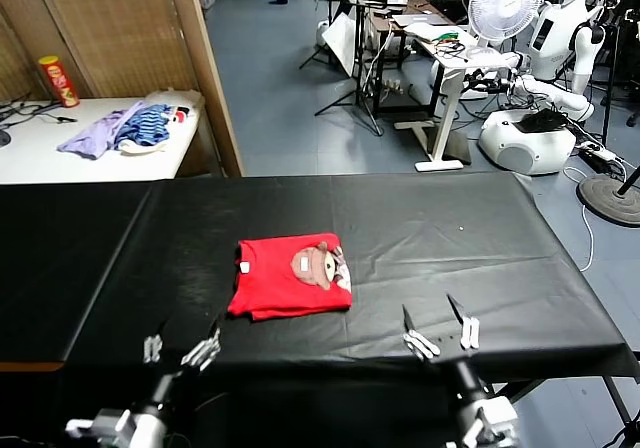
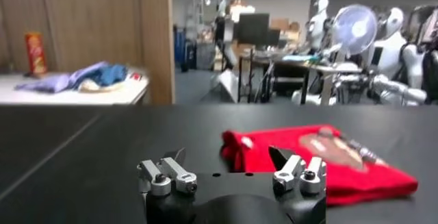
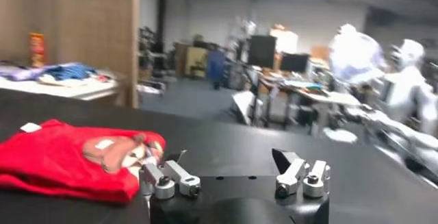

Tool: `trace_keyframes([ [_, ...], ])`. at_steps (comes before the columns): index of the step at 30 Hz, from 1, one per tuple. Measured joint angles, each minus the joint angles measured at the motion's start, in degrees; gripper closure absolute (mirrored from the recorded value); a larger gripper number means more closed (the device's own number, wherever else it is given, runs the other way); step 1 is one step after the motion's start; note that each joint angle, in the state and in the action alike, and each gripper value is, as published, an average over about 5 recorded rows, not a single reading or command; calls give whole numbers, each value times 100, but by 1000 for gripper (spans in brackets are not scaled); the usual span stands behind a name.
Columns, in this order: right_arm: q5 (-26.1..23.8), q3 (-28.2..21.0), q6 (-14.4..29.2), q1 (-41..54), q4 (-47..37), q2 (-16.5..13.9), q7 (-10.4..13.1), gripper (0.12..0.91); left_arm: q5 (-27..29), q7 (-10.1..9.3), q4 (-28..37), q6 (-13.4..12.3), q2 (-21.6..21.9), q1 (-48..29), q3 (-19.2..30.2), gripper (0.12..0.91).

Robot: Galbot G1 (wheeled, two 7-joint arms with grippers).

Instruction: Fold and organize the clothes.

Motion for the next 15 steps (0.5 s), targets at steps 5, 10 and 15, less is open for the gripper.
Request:
trace_keyframes([
  [5,346,157,-436,-714,479,-17,208,227,-295,-238,-251,502,-19,546,-279,232],
  [10,712,214,-1086,-1105,872,16,507,227,-318,-262,-520,891,-43,900,-489,232],
  [15,845,231,-1425,-1239,1066,21,615,227,-370,-203,-652,1089,-13,1058,-646,232],
])
